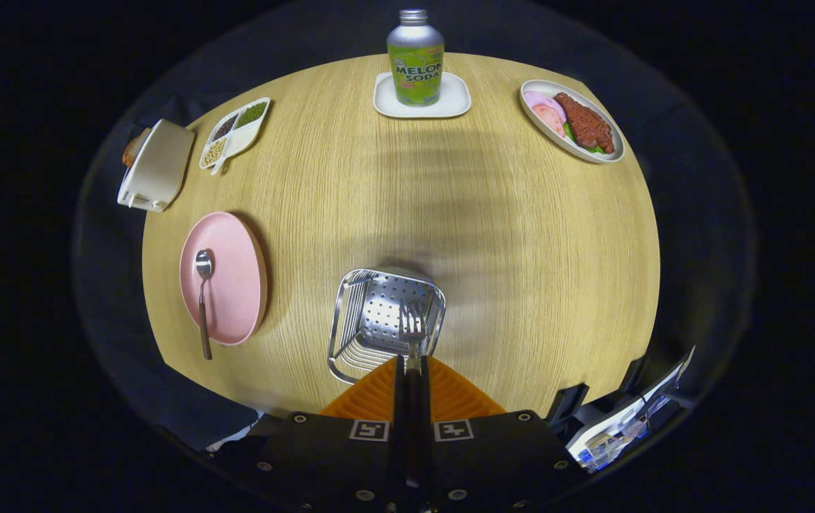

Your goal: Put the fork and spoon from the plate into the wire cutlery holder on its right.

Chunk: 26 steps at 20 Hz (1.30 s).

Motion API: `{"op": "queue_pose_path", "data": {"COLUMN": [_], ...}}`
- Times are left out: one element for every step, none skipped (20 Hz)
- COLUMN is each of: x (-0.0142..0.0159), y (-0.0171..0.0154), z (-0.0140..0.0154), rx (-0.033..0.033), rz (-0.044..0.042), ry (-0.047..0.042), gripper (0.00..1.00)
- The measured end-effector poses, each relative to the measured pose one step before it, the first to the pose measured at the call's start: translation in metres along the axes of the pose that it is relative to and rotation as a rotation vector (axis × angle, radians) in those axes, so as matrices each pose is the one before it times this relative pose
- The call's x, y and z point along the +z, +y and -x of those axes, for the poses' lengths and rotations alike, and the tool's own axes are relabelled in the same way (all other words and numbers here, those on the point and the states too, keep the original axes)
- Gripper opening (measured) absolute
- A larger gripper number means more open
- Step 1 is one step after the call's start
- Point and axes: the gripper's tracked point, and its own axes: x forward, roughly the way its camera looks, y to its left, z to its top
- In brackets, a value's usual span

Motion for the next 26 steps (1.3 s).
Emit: {"op": "queue_pose_path", "data": {"x": [0.0045, 0.00234, 0.00217, 0.00188, 0.00264, 0.0029, 0.00487, 0.00517, 0.00759, 0.0083, 0.00848, 0.00853, 0.00971, 0.0096, 0.00954, 0.0077, 0.00904, 0.009, 0.0096, 0.00991, 0.00993, 0.01151, 0.01213, 0.01231, 0.01284, 0.01008], "y": [-0.0028, -0.00028, 0.00153, 0.00116, 0.00175, 0.0007, 0.00174, 0.00144, 0.00245, 0.00259, 0.00258, 0.00124, 0.00078, 0.00304, 0.00441, 0.00477, 0.00384, 0.00358, 0.00495, 0.0042, 0.00397, 0.00086, 0.00226, 0.00232, 0.00309, 0.00128], "z": [-0.00158, -0.00026, 0.00034, -0.00047, 0.00098, 0.00012, 0.00124, 0.00152, 0.00292, 0.00311, 0.00341, 0.00385, 0.00367, 0.00589, 0.0031, 0.00356, 0.00263, 0.00259, 0.00253, 0.0029, 0.00306, 0.00221, 0.00335, 0.00672, 0.00501, 0.00449], "rx": [-0.01025, -0.00567, 0.0005, 0.00217, 0.00601, -0.00285, 0.00405, 0.00228, 0.00728, 0.00441, 0.00697, 0.00407, 0.00417, 0.00579, 0.00537, 0.00605, 0.00444, 0.00334, 0.00654, 0.00152, 0.00017, -0.01005, -0.00403, -0.00404, -0.00267, -0.00886], "rz": [0.00352, -0.0019, -0.00343, -0.00579, -0.00423, -0.00556, -0.00756, -0.00955, -0.01259, -0.01312, -0.00843, -0.00689, -0.0049, -0.0048, -0.0043, -0.00143, -0.0005, 0.00049, -0.00093, 0.00127, 0.00365, 0.00707, 0.01067, 0.01323, 0.01247, 0.01454], "ry": [-0.02571, -0.01948, -0.01487, -0.018, -0.02037, -0.02227, -0.03345, -0.03489, -0.04442, -0.0487, -0.05049, -0.05443, -0.05513, -0.05464, -0.05276, -0.05109, -0.05174, -0.05219, -0.05348, -0.05475, -0.05474, -0.0635, -0.06558, -0.06183, -0.06017, -0.04736], "gripper": [0.09, 0.08, 0.08, 0.09, 0.11, 0.11, 0.12, 0.12, 0.14, 0.16, 0.2, 0.23, 0.28, 0.33, 0.42, 0.47, 0.55, 0.59, 0.66, 0.7, 0.75, 0.77, 0.78, 0.8, 0.81, 0.82]}}
